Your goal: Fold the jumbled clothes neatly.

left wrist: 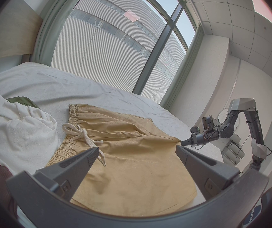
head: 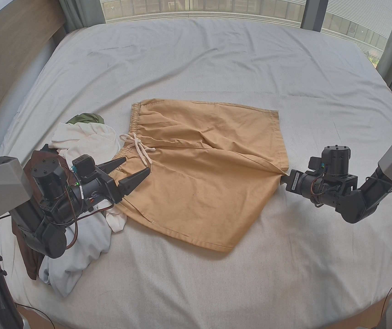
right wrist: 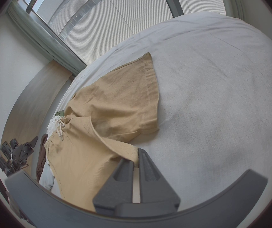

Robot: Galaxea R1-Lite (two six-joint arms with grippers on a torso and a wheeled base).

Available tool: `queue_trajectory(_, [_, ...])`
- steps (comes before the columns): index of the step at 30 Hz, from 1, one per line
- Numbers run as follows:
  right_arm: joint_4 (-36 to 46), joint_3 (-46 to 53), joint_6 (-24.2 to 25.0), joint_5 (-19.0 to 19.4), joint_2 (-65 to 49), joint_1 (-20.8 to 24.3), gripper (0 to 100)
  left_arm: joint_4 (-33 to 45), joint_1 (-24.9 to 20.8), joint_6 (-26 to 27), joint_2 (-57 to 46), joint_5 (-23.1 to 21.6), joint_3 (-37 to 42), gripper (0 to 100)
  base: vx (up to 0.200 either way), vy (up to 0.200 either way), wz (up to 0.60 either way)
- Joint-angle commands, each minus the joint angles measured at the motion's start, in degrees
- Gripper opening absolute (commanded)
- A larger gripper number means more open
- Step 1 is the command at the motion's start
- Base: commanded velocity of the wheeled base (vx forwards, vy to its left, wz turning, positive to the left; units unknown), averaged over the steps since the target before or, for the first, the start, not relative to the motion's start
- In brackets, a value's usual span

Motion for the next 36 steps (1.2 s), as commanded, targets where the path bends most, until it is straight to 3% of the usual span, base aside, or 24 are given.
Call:
queue_trajectory(1, [0.06,-0.76,-0.09,-0.03,0.65,-0.55,0,-0.12,-0.03,-0.01,0.22,-0.01,0.07,100,0.000,0.000,0.00])
queue_trajectory(10, [-0.03,-1.72,-0.09,-0.03,1.44,-0.73,0,-0.12,-0.11,0.07,0.83,-0.01,0.07,100,0.000,0.000,0.00])
queue_trajectory(11, [-0.47,-1.64,-0.01,-0.03,1.70,-0.73,100,-0.12,-0.11,0.07,0.92,-0.01,0.07,100,0.000,0.000,0.00])
queue_trajectory(18, [-3.81,4.17,0.26,0.06,-1.02,-0.64,100,-0.12,-0.03,0.07,1.01,-0.01,0.07,100,0.000,0.000,0.00])
queue_trajectory(28, [-16.29,12.78,0.43,0.24,-1.90,1.47,100,-0.12,-0.11,0.16,1.71,-0.01,0.07,100,0.000,0.000,0.00])
queue_trajectory(36, [-16.90,14.98,-0.27,-0.03,-2.43,-1.96,100,-0.12,-0.20,0.16,1.71,-0.01,0.07,100,0.000,0.000,0.00])
